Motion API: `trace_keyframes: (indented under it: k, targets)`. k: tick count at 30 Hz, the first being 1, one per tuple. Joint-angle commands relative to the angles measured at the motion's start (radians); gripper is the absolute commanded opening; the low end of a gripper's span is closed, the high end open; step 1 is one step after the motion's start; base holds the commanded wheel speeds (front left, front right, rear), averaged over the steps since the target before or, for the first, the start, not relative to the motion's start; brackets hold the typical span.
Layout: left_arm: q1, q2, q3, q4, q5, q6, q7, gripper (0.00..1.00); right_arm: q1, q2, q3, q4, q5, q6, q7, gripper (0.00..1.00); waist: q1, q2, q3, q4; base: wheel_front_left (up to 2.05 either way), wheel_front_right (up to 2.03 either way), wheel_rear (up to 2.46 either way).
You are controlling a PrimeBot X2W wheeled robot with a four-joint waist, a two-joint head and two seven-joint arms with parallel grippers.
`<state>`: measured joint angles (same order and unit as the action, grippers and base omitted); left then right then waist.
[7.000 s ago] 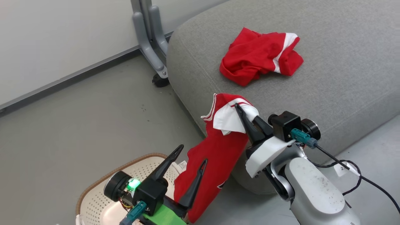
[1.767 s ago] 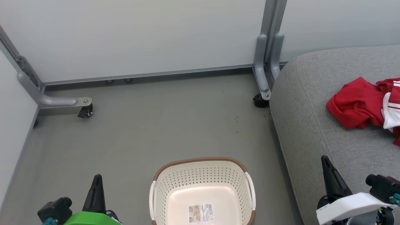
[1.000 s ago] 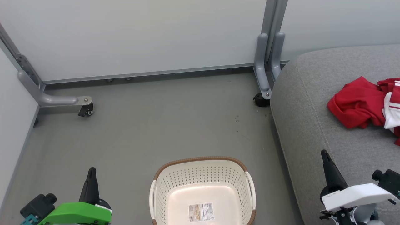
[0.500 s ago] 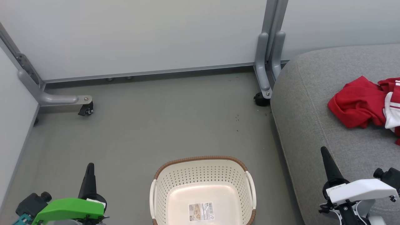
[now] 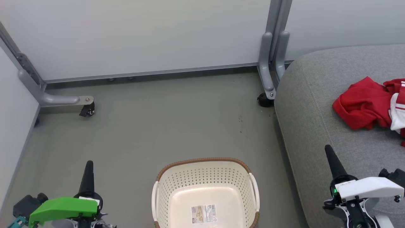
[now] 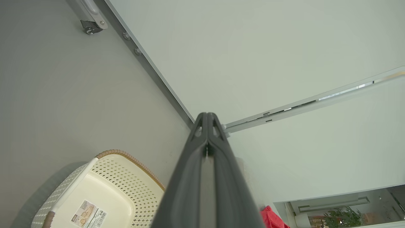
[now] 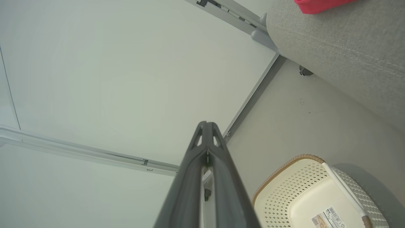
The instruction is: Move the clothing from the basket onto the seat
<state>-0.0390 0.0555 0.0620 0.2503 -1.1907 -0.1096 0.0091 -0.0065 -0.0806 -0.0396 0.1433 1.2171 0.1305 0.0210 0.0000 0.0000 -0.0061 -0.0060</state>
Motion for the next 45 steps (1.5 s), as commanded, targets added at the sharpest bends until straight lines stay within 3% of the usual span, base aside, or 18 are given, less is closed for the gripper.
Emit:
trace_keyframes:
  k: [1, 45]
  targets:
    - [-0.029, 0.003, 0.007, -0.010, -0.028, -0.006, 0.007, 0.00, -0.022, -0.008, -0.003, 0.001, 0.027, 0.001, 0.004, 0.00, 0.0000, 0.0000, 0.000, 0.000, 0.00, 0.00, 0.00]
    - [-0.073, -0.004, 0.051, -0.006, -0.383, -0.023, 0.098, 0.00, -0.097, -0.001, -0.031, 0.092, 0.390, 0.000, 0.057, 0.00, 0.0000, 0.0000, 0.008, 0.005, 0.00, 0.00, 0.00]
